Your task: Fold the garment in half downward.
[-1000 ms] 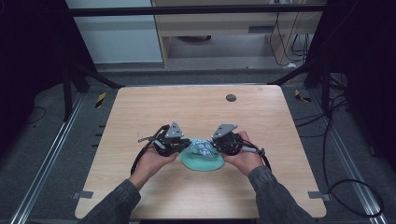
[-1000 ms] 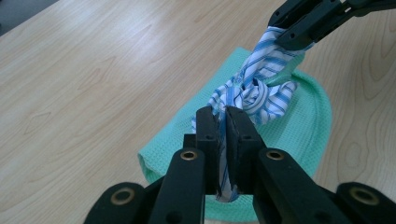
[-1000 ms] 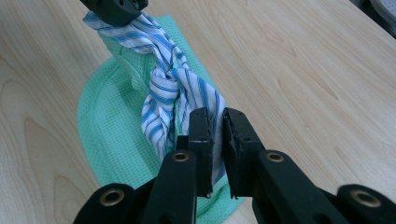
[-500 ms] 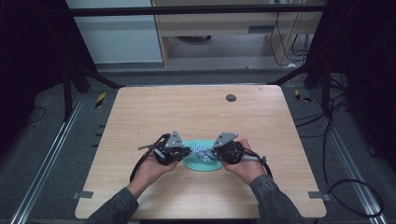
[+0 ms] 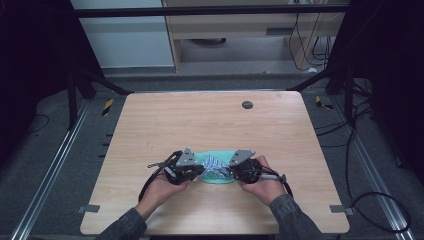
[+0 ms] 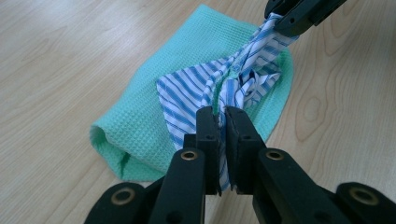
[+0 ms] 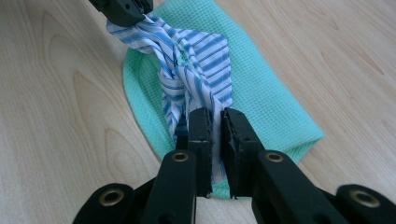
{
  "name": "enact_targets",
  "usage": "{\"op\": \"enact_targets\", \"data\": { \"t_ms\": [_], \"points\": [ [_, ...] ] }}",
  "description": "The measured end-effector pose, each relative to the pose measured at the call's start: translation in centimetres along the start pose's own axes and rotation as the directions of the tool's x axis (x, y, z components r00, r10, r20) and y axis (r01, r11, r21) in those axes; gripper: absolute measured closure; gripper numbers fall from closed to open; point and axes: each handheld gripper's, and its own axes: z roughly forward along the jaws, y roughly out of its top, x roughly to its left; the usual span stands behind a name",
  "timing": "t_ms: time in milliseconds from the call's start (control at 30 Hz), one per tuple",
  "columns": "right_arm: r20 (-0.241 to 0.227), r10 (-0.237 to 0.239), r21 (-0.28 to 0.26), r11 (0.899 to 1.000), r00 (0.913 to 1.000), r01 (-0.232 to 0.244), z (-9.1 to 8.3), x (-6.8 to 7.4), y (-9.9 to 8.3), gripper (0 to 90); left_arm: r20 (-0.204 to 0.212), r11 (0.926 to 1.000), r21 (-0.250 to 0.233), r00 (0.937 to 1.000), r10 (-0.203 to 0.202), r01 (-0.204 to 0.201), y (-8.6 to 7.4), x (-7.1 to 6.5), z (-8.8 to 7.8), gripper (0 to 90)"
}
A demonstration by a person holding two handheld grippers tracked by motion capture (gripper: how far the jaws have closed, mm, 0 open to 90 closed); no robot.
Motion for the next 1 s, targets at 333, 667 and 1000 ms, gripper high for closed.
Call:
{"op": "enact_targets", "data": {
  "t_ms": [333, 667, 1000],
  "points": [
    [-0.019, 0.006, 0.008, 1.0, 0.9998, -0.005, 0.1, 0.8, -1.1, 83.1, 0.016, 1.0, 0.006, 0.9999, -0.002, 0.002, -0.8, -0.7, 0.2, 84.6],
    [-0.037, -0.001, 0.015, 1.0, 0.9993, 0.002, 0.1, 1.7, -1.7, 84.4, 0.027, 0.9998, 0.018, 0.9996, 0.0, 0.0, -1.8, -1.1, 0.4, 84.7],
    [-0.065, -0.026, 0.037, 0.999, 0.9976, 0.028, 0.2, 2.6, -2.2, 85.1, 0.042, 0.9997, 0.025, 0.9991, 0.004, -0.005, -2.7, -1.7, 0.2, 85.0]
  ]
}}
